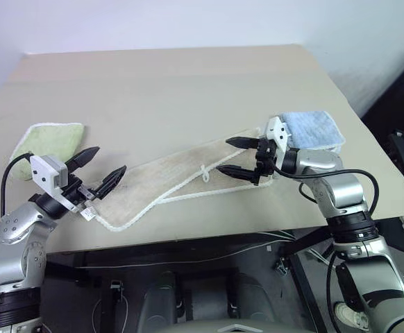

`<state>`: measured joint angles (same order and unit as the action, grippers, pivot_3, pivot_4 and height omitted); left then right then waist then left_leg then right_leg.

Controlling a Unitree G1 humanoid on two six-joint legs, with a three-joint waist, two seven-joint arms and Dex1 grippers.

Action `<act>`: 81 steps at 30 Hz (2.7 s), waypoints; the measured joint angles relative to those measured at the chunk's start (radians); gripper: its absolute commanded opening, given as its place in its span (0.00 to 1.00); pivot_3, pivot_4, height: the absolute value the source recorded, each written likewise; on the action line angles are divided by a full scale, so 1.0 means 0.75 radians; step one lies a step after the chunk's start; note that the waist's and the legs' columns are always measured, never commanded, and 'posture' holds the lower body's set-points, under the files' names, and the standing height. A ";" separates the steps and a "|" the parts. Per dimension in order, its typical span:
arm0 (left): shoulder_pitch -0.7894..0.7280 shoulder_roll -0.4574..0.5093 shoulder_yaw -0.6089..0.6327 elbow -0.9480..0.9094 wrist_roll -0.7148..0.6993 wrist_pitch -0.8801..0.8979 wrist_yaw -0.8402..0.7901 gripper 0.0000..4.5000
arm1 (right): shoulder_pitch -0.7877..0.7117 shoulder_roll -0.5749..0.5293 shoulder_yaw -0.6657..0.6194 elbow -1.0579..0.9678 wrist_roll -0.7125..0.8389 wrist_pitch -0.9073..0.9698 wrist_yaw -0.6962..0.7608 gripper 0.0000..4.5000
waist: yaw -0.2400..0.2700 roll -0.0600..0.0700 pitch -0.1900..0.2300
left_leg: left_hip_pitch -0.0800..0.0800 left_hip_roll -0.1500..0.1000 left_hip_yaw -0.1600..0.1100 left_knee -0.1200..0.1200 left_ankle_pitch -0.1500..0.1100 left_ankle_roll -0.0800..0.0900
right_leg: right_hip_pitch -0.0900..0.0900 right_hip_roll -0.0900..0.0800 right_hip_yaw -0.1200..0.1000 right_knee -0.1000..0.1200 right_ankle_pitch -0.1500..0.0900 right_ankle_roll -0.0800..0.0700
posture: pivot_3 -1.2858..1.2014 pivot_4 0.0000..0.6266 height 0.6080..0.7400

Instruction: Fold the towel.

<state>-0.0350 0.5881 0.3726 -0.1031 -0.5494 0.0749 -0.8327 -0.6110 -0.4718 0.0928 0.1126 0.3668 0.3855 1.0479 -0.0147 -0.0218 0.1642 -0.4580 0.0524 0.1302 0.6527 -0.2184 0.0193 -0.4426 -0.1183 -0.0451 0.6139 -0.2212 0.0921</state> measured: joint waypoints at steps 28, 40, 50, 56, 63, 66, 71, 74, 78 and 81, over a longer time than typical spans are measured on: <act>-0.040 -0.073 -0.061 0.005 0.026 -0.035 0.006 1.00 | -0.483 0.000 0.138 0.990 -0.568 -0.543 -0.259 1.00 | -0.011 0.002 0.001 | 0.000 -0.002 0.003 -0.005 0.003 0.001 | -0.001 0.002 0.000 0.000 0.001 0.001 | 0.52 0.24 1.00; 0.053 -0.145 -0.063 0.128 0.069 -0.233 -0.064 1.00 | -0.724 -0.129 0.228 1.442 -0.812 -0.883 -0.238 1.00 | -0.042 0.005 0.003 | 0.000 -0.002 0.003 -0.005 0.004 0.000 | -0.001 0.002 0.000 0.000 0.000 0.001 | 0.52 0.24 1.00; 0.100 -0.150 -0.062 0.145 0.079 -0.292 -0.096 1.00 | -0.728 -0.040 0.235 1.557 -0.902 -0.919 -0.411 1.00 | -0.069 0.006 0.004 | 0.001 -0.001 0.002 -0.005 0.005 -0.001 | -0.001 0.001 0.000 0.002 0.001 0.001 | 0.52 0.24 1.00; 0.142 -0.150 -0.059 0.132 0.079 -0.292 -0.080 1.00 | -0.770 -0.011 0.234 1.587 -0.933 -0.900 -0.516 1.00 | -0.073 0.007 0.004 | 0.001 -0.001 0.002 -0.005 0.004 -0.002 | -0.001 0.001 0.000 0.002 0.001 0.001 | 0.52 0.24 1.00; 0.167 -0.147 -0.056 0.065 0.079 -0.290 -0.042 1.00 | -0.778 0.039 0.235 1.610 -0.963 -0.892 -0.601 1.00 | -0.073 0.007 0.004 | 0.001 -0.001 0.002 -0.005 0.004 -0.002 | -0.001 0.001 0.000 0.002 0.001 0.001 | 0.52 0.24 1.00; 0.192 -0.143 -0.055 0.037 0.079 -0.283 -0.022 1.00 | -0.779 0.046 0.239 1.616 -0.992 -0.892 -0.630 1.00 | -0.073 0.007 0.004 | 0.001 -0.001 0.002 -0.005 0.004 -0.002 | -0.001 0.001 0.000 0.002 0.001 0.001 | 0.52 0.24 1.00; 0.214 -0.131 -0.054 -0.021 0.079 -0.261 0.012 1.00 | -0.787 0.086 0.236 1.632 -1.001 -0.890 -0.680 1.00 | -0.074 0.007 0.004 | 0.002 -0.001 0.002 -0.006 0.004 -0.003 | -0.001 0.002 0.000 0.002 0.000 0.001 | 0.52 0.24 1.00; 0.226 -0.110 -0.043 -0.035 0.078 -0.251 0.015 1.00 | -0.788 0.087 0.235 1.633 -1.007 -0.911 -0.680 0.79 | -0.073 0.007 0.004 | 0.001 -0.001 0.002 -0.006 0.004 -0.003 | -0.001 0.002 0.000 0.002 0.000 0.001 | 0.52 0.24 1.00; 0.227 -0.103 -0.029 -0.019 0.078 -0.256 0.005 1.00 | -0.788 0.089 0.237 1.633 -1.014 -0.939 -0.675 0.49 | -0.074 0.007 0.004 | 0.002 -0.001 0.002 -0.006 0.005 -0.003 | -0.001 0.002 0.000 0.002 0.000 0.001 | 0.52 0.24 1.00; 0.227 -0.103 -0.028 0.017 0.078 -0.274 -0.014 1.00 | -0.788 0.089 0.237 1.634 -1.030 -0.953 -0.680 0.27 | -0.074 0.007 0.004 | 0.002 -0.001 0.002 -0.006 0.005 -0.002 | -0.001 0.002 0.000 0.002 0.000 0.001 | 0.52 0.24 1.00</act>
<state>0.1356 0.5109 0.3517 -0.0906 -0.4911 -0.1306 -0.8435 -1.2022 -0.4049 0.2705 1.3383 -0.4059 -0.3294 0.5377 -0.0702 -0.0165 0.1674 -0.4568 0.0518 0.1318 0.6484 -0.2148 0.0175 -0.4435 -0.1170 -0.0450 0.6155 -0.2209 0.0928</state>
